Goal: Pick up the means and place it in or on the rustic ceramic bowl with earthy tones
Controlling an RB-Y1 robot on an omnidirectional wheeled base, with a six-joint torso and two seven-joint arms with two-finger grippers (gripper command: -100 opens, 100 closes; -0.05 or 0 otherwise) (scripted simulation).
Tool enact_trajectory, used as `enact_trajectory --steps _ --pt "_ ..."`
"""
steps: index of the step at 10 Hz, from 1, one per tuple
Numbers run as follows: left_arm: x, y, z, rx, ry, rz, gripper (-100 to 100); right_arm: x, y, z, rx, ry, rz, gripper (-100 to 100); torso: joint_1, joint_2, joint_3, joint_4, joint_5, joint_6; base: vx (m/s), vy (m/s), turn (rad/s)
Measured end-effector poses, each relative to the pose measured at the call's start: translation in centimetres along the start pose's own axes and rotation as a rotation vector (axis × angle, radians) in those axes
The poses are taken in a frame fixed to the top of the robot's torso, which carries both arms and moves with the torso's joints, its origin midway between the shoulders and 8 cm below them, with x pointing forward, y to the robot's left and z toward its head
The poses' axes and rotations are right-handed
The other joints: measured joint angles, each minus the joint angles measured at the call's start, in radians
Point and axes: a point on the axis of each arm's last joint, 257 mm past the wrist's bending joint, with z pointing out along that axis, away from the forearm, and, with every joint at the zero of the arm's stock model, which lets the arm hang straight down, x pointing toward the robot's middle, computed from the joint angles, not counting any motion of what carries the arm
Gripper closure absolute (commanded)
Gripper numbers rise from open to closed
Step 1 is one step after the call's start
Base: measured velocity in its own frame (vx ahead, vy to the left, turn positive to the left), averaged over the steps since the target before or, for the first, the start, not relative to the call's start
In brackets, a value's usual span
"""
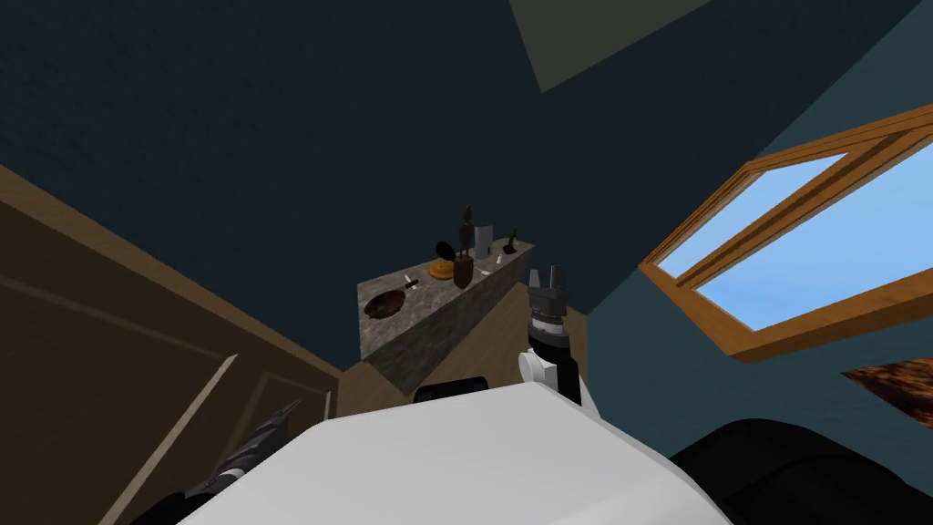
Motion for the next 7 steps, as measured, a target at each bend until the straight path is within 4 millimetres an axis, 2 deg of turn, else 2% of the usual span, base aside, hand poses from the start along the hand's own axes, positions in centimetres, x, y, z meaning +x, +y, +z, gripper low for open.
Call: enact_trajectory --steps 1,2,3,4,5,6,7 --pt "-1.2 0.9 -0.1 -0.034 -0.026 -0.005 -100 0.0 0.0 0.0 0.0 0.0 0.0 0 0.0 0.0 0.0 0.0 0.0 -0.001 0.016 -0.001 0.05" --pt "-2.0 1.8 -0.1 -0.059 -0.039 -0.006 -100 0.0 0.0 0.0 0.0 0.0 0.0 0 0.0 0.0 0.0 0.0 0.0 -0.002 0.033 -0.017 -0.323" --pt "-4.2 2.9 -0.4 -0.102 -0.067 -0.011 -100 0.0 0.0 0.0 0.0 0.0 0.0 0 0.0 -0.001 0.0 0.0 0.0 0.0 0.035 -0.003 -0.197" --pt "-5.6 3.6 -0.7 -0.132 -0.09 -0.012 -100 0.0 0.0 0.0 0.0 0.0 0.0 0 0.0 -0.001 -0.001 0.0 0.0 -0.001 0.048 -0.026 -0.341" --pt "-8.2 5.2 -1.5 -0.179 -0.127 -0.019 -100 0.0 0.0 0.0 0.0 0.0 0.0 0 -0.001 -0.002 -0.001 0.0 0.0 0.0 0.045 -0.014 -0.137" --pt "-9.7 5.2 -1.9 -0.202 -0.153 -0.017 -100 0.0 0.0 0.0 0.0 0.0 0.0 0 -0.001 -0.002 -0.001 0.0 0.0 -0.001 0.022 -0.002 0.035" --pt "-10.5 5.4 -2.1 -0.224 -0.165 -0.018 -100 0.0 0.0 0.0 0.0 0.0 0.0 0 0.0 -0.001 -0.001 0.0 0.0 -0.002 0.042 -0.023 -0.333"
